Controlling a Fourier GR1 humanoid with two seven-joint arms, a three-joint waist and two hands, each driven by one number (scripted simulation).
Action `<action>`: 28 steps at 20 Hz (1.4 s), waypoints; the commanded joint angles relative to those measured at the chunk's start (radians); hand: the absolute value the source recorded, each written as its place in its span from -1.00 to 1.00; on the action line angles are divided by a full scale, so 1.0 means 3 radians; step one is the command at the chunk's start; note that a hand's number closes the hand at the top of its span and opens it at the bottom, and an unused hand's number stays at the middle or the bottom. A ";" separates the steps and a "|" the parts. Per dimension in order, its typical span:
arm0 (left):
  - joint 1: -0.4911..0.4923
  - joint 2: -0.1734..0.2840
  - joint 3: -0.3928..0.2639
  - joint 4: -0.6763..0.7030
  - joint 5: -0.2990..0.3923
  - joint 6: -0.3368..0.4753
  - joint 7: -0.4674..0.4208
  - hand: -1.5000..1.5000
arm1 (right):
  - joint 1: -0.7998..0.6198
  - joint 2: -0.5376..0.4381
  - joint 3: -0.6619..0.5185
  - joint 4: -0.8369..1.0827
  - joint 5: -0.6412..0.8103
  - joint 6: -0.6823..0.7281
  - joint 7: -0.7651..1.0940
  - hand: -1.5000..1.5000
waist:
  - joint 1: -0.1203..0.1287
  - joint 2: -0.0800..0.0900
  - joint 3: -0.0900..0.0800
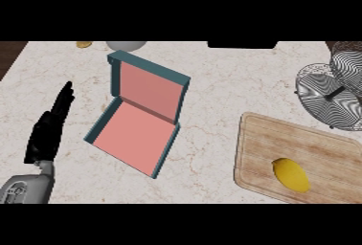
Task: Pick the can from the cutting board and place it in the tiered basket
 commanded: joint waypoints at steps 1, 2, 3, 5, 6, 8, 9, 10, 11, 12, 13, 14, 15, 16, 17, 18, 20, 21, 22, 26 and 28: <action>-0.0051 0.0038 0.0029 -0.0008 0.0008 -0.0030 0.0012 0.00 | 0.0116 0.0221 -0.0353 0.0316 -0.0367 0.0056 0.0186 1.00 | -0.0024 0.0030 0.0047; -0.0015 0.0015 0.0066 0.0033 0.0035 -0.0013 -0.0009 0.00 | 0.0251 0.0175 -0.0368 0.0371 -0.0353 -0.0030 0.0022 -1.00 | -0.0029 0.0034 0.0047; 0.0021 0.0077 0.0044 -0.0066 0.0063 -0.0121 0.0035 0.00 | 0.0117 0.0159 -0.0329 0.0452 -0.0307 0.0070 0.0070 -1.00 | 0.0015 0.0033 0.0046; 0.0038 0.0002 0.0001 -0.0100 0.0000 -0.0046 0.0065 0.00 | 0.0200 0.0116 -0.0395 0.0550 -0.0315 -0.0083 -0.0178 -1.00 | 0.0008 0.0033 0.0047; 0.0143 0.0086 0.0092 -0.0035 0.0090 -0.0159 -0.0058 0.00 | 0.0294 0.0123 -0.0436 0.0459 -0.0382 -0.0069 -0.0219 -1.00 | -0.0016 0.0023 0.0044; 0.0119 0.0083 0.0108 -0.0060 0.0080 -0.0154 -0.0102 0.00 | 0.0108 0.0095 -0.0576 0.0525 -0.0454 -0.0152 -0.0208 -1.00 | 0.0002 0.0026 0.0044; -0.0138 0.0056 0.0154 -0.0019 0.0043 -0.0043 0.0154 0.00 | 0.0277 0.0237 -0.0550 0.0218 -0.0488 -0.0221 -0.0092 -1.00 | -0.0058 0.0011 0.0043; 0.0023 0.0036 0.0113 0.0152 0.0023 -0.0093 -0.0131 0.00 | 0.0316 0.0187 -0.0679 0.0293 -0.0593 -0.0288 -0.0288 -1.00 | -0.0055 0.0019 0.0043; -0.0224 0.0068 0.0114 0.0103 -0.0023 -0.0060 0.0058 0.00 | 0.0195 0.0323 -0.0675 0.0321 -0.0569 -0.0447 -0.0212 -1.00 | -0.0041 0.0025 0.0044; -0.0039 0.0009 0.0075 -0.0015 0.0009 -0.0072 0.0040 0.00 | 0.0213 -0.0002 -0.0849 0.0344 -0.0713 -0.0257 -0.0432 -1.00 | -0.0040 0.0018 0.0045; -0.0153 0.0001 0.0105 0.0187 -0.0038 -0.0036 -0.0010 0.00 | 0.0180 0.0193 -0.0772 0.0330 -0.0605 -0.0497 -0.0292 -1.00 | -0.0037 0.0024 0.0043; 0.0102 0.0050 0.0129 -0.0119 0.0053 -0.0127 0.0026 0.00 | 0.0321 0.0199 -0.0814 0.0117 -0.0671 -0.0524 -0.0290 -1.00 | -0.0038 0.0007 0.0043; -0.0164 0.0037 0.0131 0.0054 0.0024 -0.0103 0.0124 0.00 | 0.0092 0.0105 -0.0901 0.0388 -0.0695 -0.0562 -0.0436 -1.00 | -0.0016 0.0028 0.0045; 0.0115 -0.0094 -0.0056 -0.0314 -0.0131 0.0032 0.0243 0.00 | 0.0212 0.0031 -0.0933 0.0131 -0.0779 -0.0414 -0.0348 -1.00 | -0.0035 0.0003 0.0044; -0.0042 -0.0007 0.0091 -0.0017 0.0006 -0.0109 0.0093 0.00 | 0.0119 0.0052 -0.0910 0.0059 -0.0737 -0.0461 -0.0144 -1.00 | -0.0049 0.0011 0.0041; -0.0034 -0.0003 0.0113 -0.0013 0.0000 -0.0093 0.0061 0.00 | 0.0132 -0.0013 -0.0967 0.0107 -0.0727 -0.0567 -0.0205 -1.00 | -0.0042 0.0015 0.0042; 0.0064 0.0027 0.0098 -0.0209 -0.0011 -0.0115 0.0111 0.00 | 0.0360 -0.0217 -0.1104 -0.0070 -0.0858 -0.0368 -0.0151 -1.00 | -0.0067 0.0001 0.0042; 0.0101 0.0025 0.0169 -0.0133 0.0025 -0.0104 -0.0002 0.00 | 0.0358 -0.0232 -0.1136 -0.0224 -0.0932 -0.0247 0.0047 -1.00 | -0.0079 -0.0002 0.0040; -0.0012 -0.0111 0.0045 -0.0054 -0.0142 0.0058 0.0058 0.00 | 0.0397 -0.0246 -0.1163 -0.0281 -0.0989 -0.0141 0.0159 -1.00 | -0.0097 -0.0001 0.0040; -0.0100 0.0013 0.0165 -0.0018 -0.0046 -0.0064 0.0211 0.00 | 0.0631 -0.0519 -0.1549 -0.0239 -0.1363 0.0235 0.0242 -1.00 | -0.0127 -0.0004 0.0042; 0.0184 -0.0030 0.0120 0.0002 -0.0083 -0.0062 -0.0114 0.00 | 0.0851 -0.0749 -0.1735 -0.0336 -0.1551 0.0534 0.0203 -1.00 | -0.0138 -0.0011 0.0040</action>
